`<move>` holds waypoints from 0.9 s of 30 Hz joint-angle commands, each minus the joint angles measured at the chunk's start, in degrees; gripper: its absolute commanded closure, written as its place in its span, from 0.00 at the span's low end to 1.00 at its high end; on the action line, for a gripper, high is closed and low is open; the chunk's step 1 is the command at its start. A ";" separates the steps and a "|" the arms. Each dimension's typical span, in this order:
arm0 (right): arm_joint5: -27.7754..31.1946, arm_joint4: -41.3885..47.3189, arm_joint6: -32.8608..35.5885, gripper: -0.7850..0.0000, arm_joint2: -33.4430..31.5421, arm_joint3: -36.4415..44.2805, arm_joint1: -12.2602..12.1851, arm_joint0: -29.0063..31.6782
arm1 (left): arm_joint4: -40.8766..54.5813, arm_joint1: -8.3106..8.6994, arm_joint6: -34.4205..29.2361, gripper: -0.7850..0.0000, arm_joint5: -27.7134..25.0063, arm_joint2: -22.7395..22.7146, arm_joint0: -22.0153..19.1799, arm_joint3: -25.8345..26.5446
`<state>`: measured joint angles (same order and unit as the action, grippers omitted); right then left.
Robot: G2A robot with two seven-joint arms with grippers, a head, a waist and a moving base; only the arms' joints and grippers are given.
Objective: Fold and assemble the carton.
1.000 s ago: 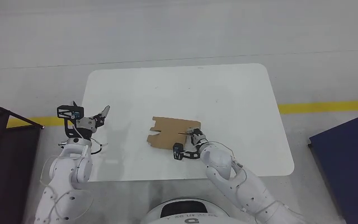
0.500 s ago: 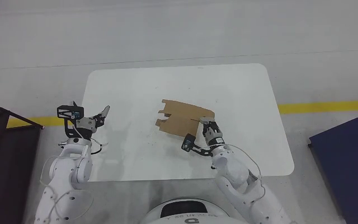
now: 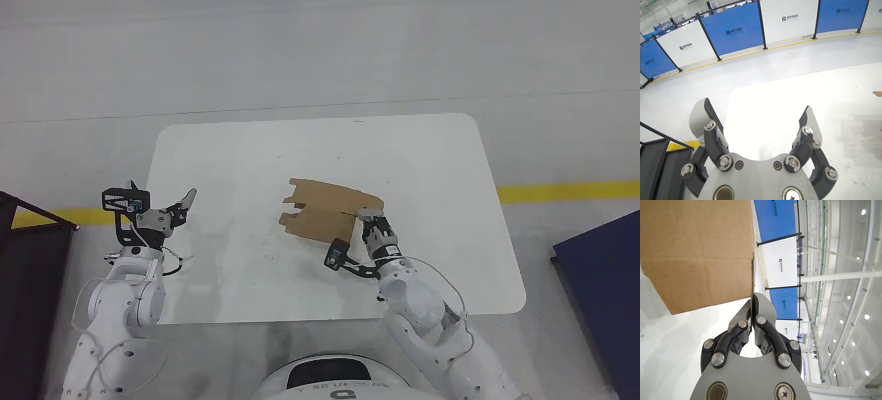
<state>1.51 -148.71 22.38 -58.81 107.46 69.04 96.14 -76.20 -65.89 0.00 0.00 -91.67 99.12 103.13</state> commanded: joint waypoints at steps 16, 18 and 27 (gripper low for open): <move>-0.81 22.74 -1.87 1.00 -0.58 -4.57 2.02 -5.64 | 0.00 0.00 0.00 0.00 0.00 0.00 0.00 0.00; -0.81 22.74 -1.87 1.00 -0.58 -4.57 2.02 -5.64 | 0.00 0.00 0.00 0.00 0.00 0.00 0.00 0.00; 2.30 40.68 -8.27 1.00 -2.06 -3.12 2.62 -5.78 | 0.00 0.00 0.00 0.00 0.00 0.00 0.00 0.00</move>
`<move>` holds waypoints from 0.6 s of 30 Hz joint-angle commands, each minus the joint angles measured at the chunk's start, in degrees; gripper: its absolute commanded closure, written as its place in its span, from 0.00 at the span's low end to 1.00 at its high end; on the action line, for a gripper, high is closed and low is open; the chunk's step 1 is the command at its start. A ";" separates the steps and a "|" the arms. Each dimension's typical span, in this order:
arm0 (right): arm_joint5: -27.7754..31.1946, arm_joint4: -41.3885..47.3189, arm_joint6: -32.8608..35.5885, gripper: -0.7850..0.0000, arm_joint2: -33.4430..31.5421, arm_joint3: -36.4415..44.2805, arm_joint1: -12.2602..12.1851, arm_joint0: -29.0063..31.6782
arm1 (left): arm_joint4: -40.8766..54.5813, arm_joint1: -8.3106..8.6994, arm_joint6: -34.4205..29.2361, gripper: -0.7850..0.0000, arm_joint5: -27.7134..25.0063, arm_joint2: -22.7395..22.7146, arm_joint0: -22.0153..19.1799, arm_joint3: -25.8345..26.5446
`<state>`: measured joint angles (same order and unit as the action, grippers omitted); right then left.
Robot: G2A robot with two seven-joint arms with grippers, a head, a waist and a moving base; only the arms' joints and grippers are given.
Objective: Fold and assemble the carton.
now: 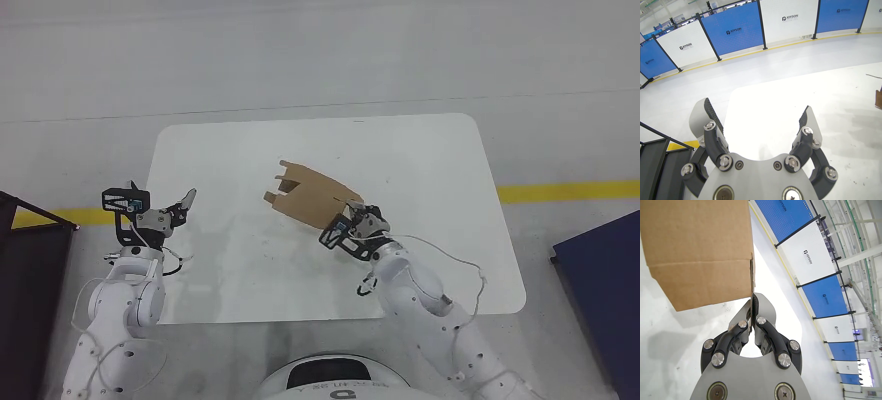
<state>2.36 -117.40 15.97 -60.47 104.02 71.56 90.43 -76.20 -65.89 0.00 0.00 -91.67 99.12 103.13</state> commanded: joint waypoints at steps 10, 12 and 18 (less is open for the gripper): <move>33.88 52.10 -8.48 1.00 -6.50 -3.75 -0.48 -4.13 | 0.00 0.00 0.00 0.00 0.00 0.00 0.00 0.00; 39.01 60.02 -7.81 1.00 -6.61 -5.95 -0.55 -5.20 | 0.00 0.00 0.00 0.00 0.00 0.00 0.00 0.00; 49.97 84.37 -6.57 1.00 -7.90 -13.08 -1.01 -7.93 | 0.00 0.00 0.00 0.00 0.00 0.00 0.00 0.00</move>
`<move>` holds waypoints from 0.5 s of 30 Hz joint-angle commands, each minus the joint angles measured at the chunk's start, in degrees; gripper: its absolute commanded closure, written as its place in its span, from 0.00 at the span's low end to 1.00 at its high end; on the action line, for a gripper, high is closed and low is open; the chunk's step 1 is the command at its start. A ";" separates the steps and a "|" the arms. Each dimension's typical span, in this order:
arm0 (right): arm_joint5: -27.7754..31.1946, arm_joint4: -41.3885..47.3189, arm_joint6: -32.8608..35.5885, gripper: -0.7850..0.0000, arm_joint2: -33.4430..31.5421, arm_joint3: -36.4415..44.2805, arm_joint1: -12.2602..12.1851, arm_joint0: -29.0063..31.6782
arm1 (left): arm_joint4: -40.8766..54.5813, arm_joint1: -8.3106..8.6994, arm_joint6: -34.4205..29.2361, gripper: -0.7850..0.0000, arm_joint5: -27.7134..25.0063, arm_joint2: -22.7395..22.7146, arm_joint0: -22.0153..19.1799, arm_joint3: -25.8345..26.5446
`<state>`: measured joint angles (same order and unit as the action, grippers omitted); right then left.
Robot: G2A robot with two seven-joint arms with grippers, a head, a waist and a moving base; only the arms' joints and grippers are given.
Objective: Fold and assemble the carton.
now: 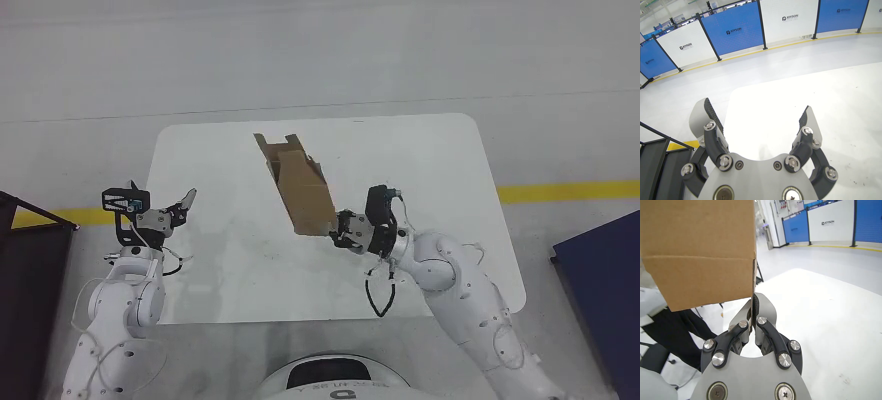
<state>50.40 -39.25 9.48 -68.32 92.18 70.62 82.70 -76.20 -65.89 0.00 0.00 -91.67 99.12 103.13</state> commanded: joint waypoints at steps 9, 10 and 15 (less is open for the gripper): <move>7.60 29.14 4.09 1.00 0.30 -5.25 -1.36 -2.32 | 0.00 0.00 0.00 0.00 0.00 0.00 0.00 0.00; 7.60 30.11 4.41 1.00 0.35 -5.23 -1.47 -2.28 | 0.00 0.00 0.00 0.00 0.00 0.00 0.00 0.00; 7.60 31.95 5.16 1.00 0.33 -5.02 -1.89 -2.15 | 0.00 0.00 0.00 0.00 0.00 0.00 0.00 0.00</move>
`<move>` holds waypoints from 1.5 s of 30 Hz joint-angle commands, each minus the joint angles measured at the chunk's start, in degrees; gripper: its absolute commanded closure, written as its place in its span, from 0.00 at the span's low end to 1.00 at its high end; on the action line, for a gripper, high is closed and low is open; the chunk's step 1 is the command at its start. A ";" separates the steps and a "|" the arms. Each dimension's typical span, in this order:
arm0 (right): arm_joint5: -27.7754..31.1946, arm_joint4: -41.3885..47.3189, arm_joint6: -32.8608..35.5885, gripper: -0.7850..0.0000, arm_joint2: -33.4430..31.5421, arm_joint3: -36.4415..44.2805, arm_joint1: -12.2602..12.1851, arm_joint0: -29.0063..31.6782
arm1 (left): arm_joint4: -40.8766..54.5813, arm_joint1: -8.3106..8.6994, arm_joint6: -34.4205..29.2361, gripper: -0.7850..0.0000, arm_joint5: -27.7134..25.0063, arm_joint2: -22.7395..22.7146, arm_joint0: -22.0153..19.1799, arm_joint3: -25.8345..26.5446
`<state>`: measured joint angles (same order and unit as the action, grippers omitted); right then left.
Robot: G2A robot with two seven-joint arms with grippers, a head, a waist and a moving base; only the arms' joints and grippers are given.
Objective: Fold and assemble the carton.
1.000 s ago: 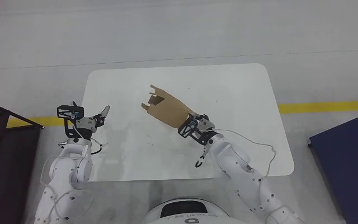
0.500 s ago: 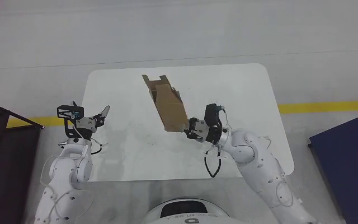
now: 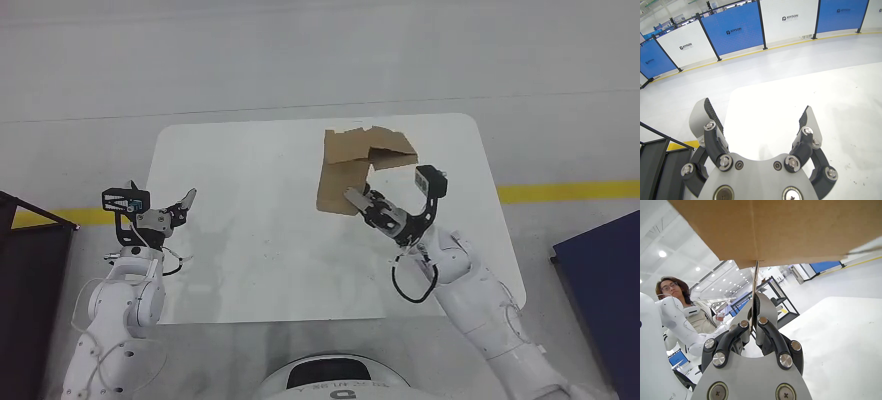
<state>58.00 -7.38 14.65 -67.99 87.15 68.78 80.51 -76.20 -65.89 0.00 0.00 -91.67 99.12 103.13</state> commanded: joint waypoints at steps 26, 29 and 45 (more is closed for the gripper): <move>-5.71 -45.63 -27.42 1.00 -3.47 4.55 1.16 6.11 | 0.00 0.00 0.00 0.00 0.00 0.00 0.00 0.00; -7.04 -48.78 -29.89 1.00 -3.43 3.95 1.24 6.32 | 0.00 0.00 0.00 0.00 0.00 0.00 0.00 0.00; -1.38 -47.20 -30.68 1.00 -1.56 2.75 1.27 5.12 | 28.08 -0.36 -15.81 0.00 -14.14 0.56 -2.51 -1.76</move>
<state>53.71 -55.00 -16.51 -69.83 90.83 70.10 86.37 -57.17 -66.24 -10.17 -9.60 -91.73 97.20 101.76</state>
